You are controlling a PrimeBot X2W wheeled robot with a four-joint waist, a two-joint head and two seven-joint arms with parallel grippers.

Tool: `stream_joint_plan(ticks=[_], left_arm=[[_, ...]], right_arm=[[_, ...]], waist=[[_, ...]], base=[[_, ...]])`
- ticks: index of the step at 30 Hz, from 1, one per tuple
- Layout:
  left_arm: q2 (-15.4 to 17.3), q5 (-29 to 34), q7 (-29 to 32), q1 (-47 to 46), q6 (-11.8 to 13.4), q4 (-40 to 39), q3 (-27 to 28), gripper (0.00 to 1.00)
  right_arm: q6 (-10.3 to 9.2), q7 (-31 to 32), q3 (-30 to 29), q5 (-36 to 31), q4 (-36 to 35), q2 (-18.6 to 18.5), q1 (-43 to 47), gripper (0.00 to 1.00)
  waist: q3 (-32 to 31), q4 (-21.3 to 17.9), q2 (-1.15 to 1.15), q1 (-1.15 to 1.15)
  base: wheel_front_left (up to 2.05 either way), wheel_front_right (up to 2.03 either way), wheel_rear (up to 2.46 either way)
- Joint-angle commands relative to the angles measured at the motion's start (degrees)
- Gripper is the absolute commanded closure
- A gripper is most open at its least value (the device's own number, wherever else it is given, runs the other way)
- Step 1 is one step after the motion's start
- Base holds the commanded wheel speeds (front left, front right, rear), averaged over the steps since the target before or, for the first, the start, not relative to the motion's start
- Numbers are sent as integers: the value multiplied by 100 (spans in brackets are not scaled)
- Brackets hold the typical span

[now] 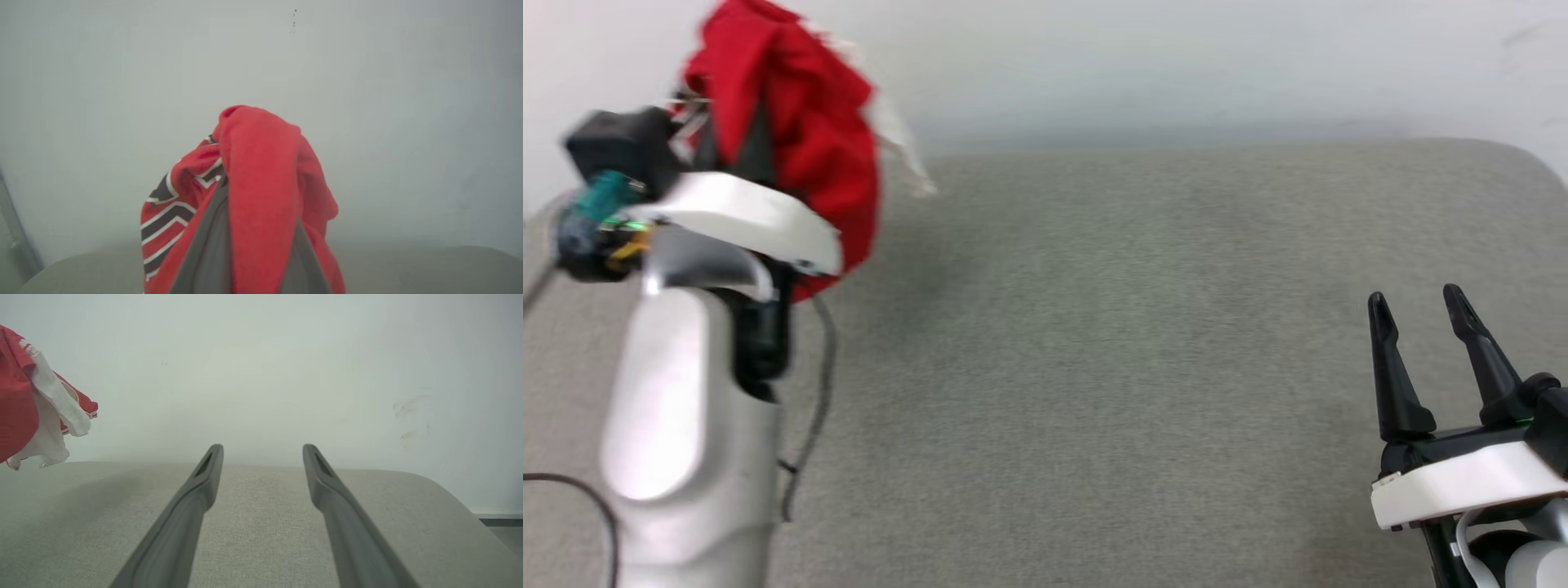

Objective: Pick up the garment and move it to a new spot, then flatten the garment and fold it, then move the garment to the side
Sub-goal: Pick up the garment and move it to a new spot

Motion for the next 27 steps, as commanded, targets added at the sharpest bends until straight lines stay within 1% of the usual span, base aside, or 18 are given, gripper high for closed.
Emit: stream_joint_plan(ticks=[1, 4, 6, 11, 14, 16, 17, 18, 21, 24, 25, 26, 27], left_arm=[[-186, 30, -66, 162, -38, -161, -177, 100], [-474, 32, -163, 354, -48, -396, -491, 100], [-602, 20, -236, 499, -70, -492, -690, 100], [-784, 24, -445, 991, -68, -530, -1414, 100], [-828, -14, -551, 1338, -14, -416, -1875, 100], [-842, 90, -539, 1560, 55, -293, -2207, 100], [-842, 90, -539, 1560, 55, -293, -2207, 100], [-847, 10, -546, 1687, 55, -212, -2334, 100], [-849, -43, -561, 1974, 177, 26, -2594, 100], [-855, -123, -589, 2133, 160, 295, -2826, 100], [-852, -132, -613, 2173, 188, 346, -2871, 81], [-855, -153, -662, 2190, 206, 374, -2917, 35], [-857, -176, -724, 2190, 211, 376, -2966, 0]], right_arm=[[-4, 32, 13, 30, -13, 14, 75, 0], [-4, 31, 57, 69, -35, 14, 76, 0], [-4, 20, 74, 100, -45, 14, 66, 0], [-4, -16, 42, 163, 2, 16, 58, 0], [-4, -67, 52, 212, 55, 15, 5, 0], [-4, -78, 51, 203, 63, 13, -31, 0], [-4, -78, 51, 203, 63, 13, -31, 0], [-4, -97, 56, 208, 70, 13, -47, 0], [-4, -112, 89, 166, 90, 13, -111, 0], [-3, -118, 76, 138, 120, 14, -140, 0], [-3, -106, 104, 138, 126, 14, -151, 0], [-3, -99, 113, 119, 138, 14, -161, 0], [-5, -96, 85, 106, 144, 9, -157, 0]], waist=[[-101, -282, 0, 1], [-55, -507, 0, 1], [4, -633, 0, 1], [257, -796, 0, 1], [414, -811, 0, 1], [511, -777, 0, 1], [511, -777, 0, 1], [548, -751, 0, 1], [628, -677, 0, 1], [635, -533, 0, 1], [625, -507, 0, 1], [607, -476, 0, 1], [582, -430, 0, 1]], base=[[0, 0, 0], [0, 0, 0], [0, 0, 0], [0, 0, 0], [0, 0, 0], [0, 0, 0], [0, 0, 0], [0, 0, 0], [0, 0, 0], [0, 0, 0], [0, 0, 0], [0, 0, 0], [0, 0, 0]])
